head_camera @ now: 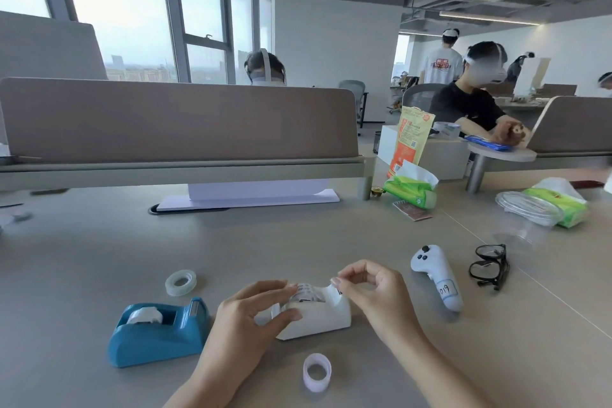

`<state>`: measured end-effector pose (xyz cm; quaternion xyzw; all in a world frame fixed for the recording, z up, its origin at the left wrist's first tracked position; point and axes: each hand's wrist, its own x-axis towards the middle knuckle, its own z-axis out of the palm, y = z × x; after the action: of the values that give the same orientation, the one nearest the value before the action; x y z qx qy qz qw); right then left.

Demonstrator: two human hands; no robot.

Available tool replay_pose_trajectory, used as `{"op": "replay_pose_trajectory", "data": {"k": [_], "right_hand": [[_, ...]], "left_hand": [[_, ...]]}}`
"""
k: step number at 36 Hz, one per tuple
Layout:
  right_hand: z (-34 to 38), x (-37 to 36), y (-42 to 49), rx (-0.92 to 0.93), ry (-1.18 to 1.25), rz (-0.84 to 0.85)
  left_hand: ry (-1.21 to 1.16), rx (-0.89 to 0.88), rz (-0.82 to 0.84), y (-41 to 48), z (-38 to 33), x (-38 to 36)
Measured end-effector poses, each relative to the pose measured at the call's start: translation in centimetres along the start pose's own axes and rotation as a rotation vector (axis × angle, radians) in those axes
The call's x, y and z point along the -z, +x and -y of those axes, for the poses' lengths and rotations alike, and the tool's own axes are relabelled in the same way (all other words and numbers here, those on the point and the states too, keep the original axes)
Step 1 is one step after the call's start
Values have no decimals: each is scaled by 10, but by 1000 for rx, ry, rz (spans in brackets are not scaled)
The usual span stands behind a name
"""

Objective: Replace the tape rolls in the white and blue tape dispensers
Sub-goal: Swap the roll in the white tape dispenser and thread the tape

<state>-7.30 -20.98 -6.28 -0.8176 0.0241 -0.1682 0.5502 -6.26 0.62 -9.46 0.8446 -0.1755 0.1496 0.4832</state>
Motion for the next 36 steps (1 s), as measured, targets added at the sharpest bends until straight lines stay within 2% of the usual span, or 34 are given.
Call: {"op": "replay_pose_trajectory", "data": {"k": [13,30,36], "right_hand": [[0,-10,-1,26,-188,-66],[-13,-8,0,-161,255,-151],[-13,-7,-3,-197,324,-155]], "left_hand": [[-1,25,-3,-2,-1,0],[-31,17,-9,-5,-2,-1],[-4,-30,25,-4,0,-4]]}}
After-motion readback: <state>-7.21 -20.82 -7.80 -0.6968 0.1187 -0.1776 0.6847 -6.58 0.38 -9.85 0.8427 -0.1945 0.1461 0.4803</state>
